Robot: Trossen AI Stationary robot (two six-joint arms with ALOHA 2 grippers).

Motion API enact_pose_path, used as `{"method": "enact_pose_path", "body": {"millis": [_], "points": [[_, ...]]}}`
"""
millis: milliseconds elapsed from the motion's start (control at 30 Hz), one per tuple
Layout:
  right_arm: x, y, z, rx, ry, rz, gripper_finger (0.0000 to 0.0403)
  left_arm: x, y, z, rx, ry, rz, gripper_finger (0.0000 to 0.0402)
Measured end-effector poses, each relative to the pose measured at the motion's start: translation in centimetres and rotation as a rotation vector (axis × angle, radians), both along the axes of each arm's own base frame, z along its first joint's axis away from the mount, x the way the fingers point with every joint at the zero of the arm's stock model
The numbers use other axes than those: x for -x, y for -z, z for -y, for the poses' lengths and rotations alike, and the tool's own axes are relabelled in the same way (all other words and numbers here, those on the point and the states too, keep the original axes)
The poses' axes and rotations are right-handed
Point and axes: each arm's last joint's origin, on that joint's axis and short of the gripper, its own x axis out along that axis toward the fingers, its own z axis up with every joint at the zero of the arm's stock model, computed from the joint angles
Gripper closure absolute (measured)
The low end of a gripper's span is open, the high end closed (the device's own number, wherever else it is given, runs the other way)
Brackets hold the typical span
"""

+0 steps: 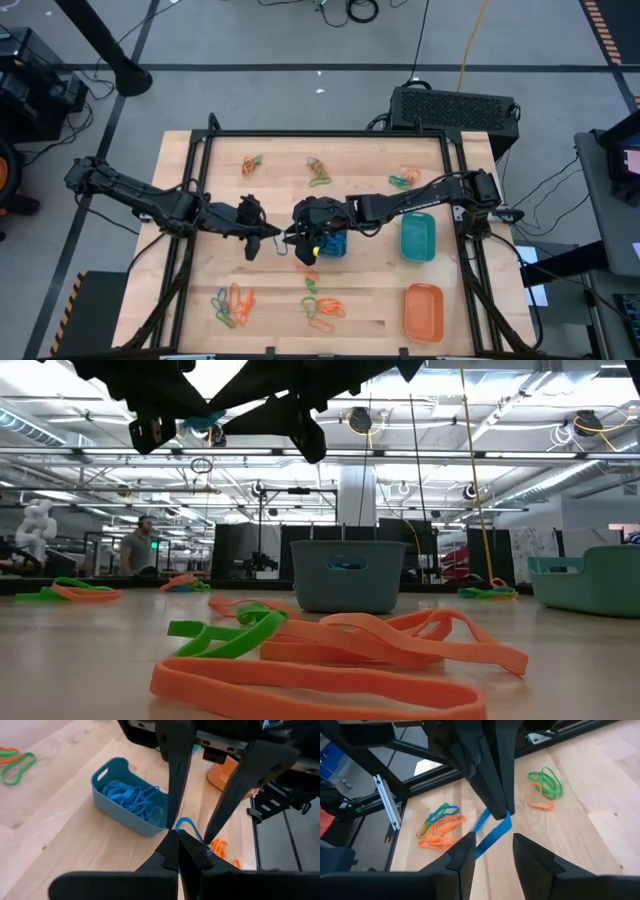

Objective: Sort rubber bands into baskets
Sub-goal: Put the blue rubberband into the blue bin

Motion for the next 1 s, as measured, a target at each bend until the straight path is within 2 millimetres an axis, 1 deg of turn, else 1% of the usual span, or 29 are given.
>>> {"method": "enact_pose_path", "body": {"millis": [67, 133, 300, 333, 433, 567, 633, 733, 800, 900, 1000], "points": [[0.0, 0.0, 0.0, 0.000, 0.000, 0.001, 0.0291, 0.0, 0.0, 0.0, -0.004, -0.006, 0.000, 0.0401], [0.0, 0.0, 0.0, 0.001, 0.000, 0.000, 0.0310, 0.0, 0.0, 0.0, -0.006, -0.010, 0.001, 0.0401], [0.0, 0.1, 0.0, 0.024, -0.008, -0.004, 0.0386, 0.0, 0.0, -0.1, -0.010, -0.014, -0.003, 0.0397], [0.0, 0.0, 0.0, 0.034, -0.013, -0.001, 0.0394, 0.0, 0.0, -0.1, -0.012, -0.019, -0.004, 0.0392], [0.1, 0.1, 0.0, 0.035, -0.014, -0.009, 0.0396, 0.0, 0.1, -0.1, -0.018, -0.025, -0.007, 0.0366], [0.4, 0.6, 0.1, 0.040, -0.015, -0.077, 0.0401, 0.2, 0.3, -0.1, -0.015, -0.008, -0.034, 0.0311], [1.0, 0.6, 0.1, 0.043, -0.019, -0.130, 0.0401, 0.2, 0.4, 0.0, -0.001, 0.018, -0.042, 0.0283], [2.4, 0.4, 0.0, 0.046, -0.025, -0.251, 0.0402, 0.3, 0.6, 0.1, 0.014, 0.043, -0.052, 0.0247], [3.7, 0.5, -0.3, 0.049, -0.037, -0.372, 0.0402, 0.3, 0.6, 0.2, 0.019, 0.057, -0.054, 0.0233], [5.3, 1.3, -1.0, 0.056, -0.052, -0.547, 0.0402, 0.2, 0.8, 0.6, 0.016, 0.074, -0.060, 0.0223], [6.2, 1.8, -1.5, 0.082, -0.059, -0.634, 0.0402, -0.3, 1.4, 1.3, -0.018, 0.119, -0.080, 0.0222]]}}
